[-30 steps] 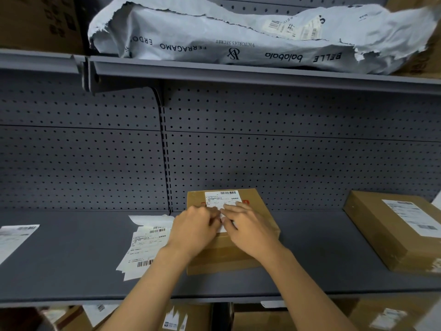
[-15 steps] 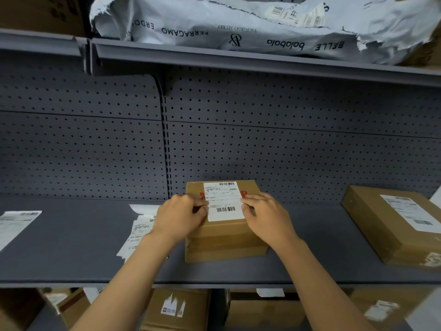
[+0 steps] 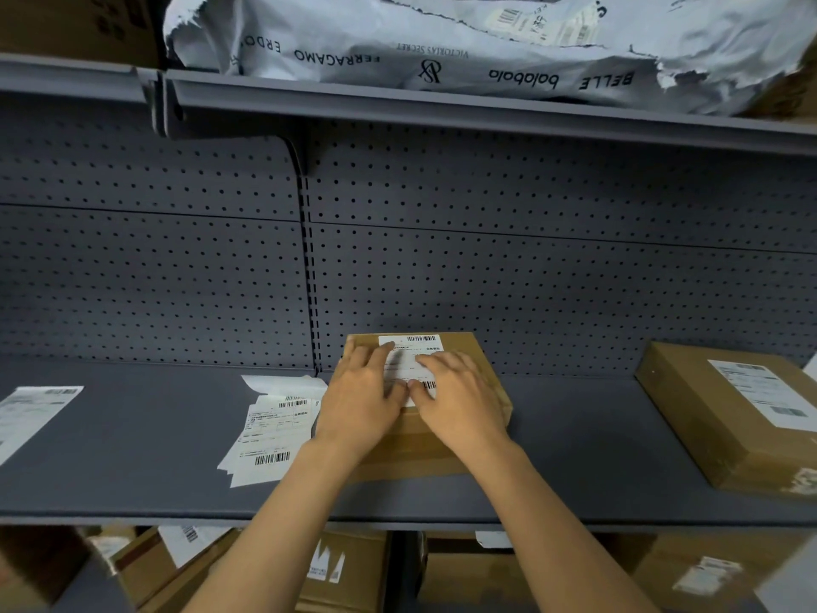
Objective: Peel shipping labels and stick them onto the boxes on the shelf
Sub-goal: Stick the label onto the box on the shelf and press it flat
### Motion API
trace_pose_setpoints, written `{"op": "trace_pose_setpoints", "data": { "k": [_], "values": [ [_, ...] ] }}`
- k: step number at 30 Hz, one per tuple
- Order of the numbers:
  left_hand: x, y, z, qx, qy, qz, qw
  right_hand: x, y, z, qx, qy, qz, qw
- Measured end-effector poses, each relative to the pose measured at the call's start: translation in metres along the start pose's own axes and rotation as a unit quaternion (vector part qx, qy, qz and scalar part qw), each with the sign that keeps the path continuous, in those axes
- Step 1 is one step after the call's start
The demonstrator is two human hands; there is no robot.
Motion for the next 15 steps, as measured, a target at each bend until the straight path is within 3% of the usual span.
{"op": "trace_pose_setpoints", "data": {
  "k": [8,15],
  "values": [
    [0.021,0.006,0.012,0.01,0.035,0.056,0.998,-0.042,0.011,0.014,-0.015,0.006,-0.046,0.999],
    [0.007,0.008,0.011,-0.015,0.013,0.048,0.999,-0.026,0.008,0.016,-0.036,-0.006,-0.027,0.999]
  ]
}}
Point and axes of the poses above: each hand's wrist, its own y-axis away from the middle knuckle, its own z-axis out of the back of the hand, x = y × z, the point moved 2 cm from there along -y, towards the middle knuckle, and after that the axes turned 6 degrees about -x, right-handed, at the moved point
